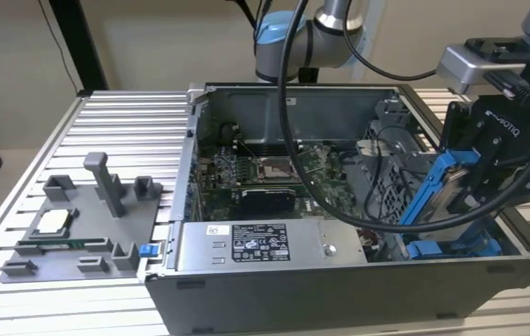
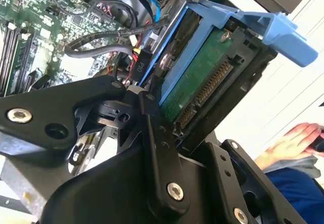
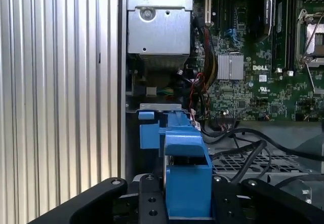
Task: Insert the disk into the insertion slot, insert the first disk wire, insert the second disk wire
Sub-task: 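Insert the disk into the insertion slot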
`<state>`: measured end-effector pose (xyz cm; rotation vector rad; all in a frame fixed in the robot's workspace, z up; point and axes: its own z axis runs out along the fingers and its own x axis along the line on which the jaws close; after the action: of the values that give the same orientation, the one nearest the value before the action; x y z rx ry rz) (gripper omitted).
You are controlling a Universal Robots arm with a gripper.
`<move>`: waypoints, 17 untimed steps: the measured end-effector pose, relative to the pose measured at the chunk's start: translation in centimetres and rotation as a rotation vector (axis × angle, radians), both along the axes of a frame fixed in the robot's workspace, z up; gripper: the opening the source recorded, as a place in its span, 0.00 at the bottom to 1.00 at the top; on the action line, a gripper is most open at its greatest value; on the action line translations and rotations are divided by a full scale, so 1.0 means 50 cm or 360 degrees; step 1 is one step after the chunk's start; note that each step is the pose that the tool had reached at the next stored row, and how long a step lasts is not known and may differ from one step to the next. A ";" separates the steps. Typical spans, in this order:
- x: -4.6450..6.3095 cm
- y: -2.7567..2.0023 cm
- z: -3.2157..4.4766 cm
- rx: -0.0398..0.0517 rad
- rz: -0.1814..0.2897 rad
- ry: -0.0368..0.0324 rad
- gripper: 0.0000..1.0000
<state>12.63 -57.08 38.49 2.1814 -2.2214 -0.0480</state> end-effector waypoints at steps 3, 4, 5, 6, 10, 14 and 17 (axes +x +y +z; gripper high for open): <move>0.000 0.0000 0.000 0.0001 0.0000 0.0000 0.00; 0.000 0.0000 0.000 0.0001 0.0000 0.0000 1.00; 0.000 0.0000 0.000 0.0002 0.0000 0.0000 1.00; 0.000 -0.0002 0.002 0.0001 0.0000 0.0000 1.00; 0.000 0.0000 0.033 0.0002 0.0000 0.0001 1.00; 0.000 0.0001 0.046 0.0002 0.0000 0.0001 1.00; 0.000 0.0047 0.046 0.0003 0.0000 0.0000 1.00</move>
<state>12.64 -56.85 40.79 2.1828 -2.2223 -0.0501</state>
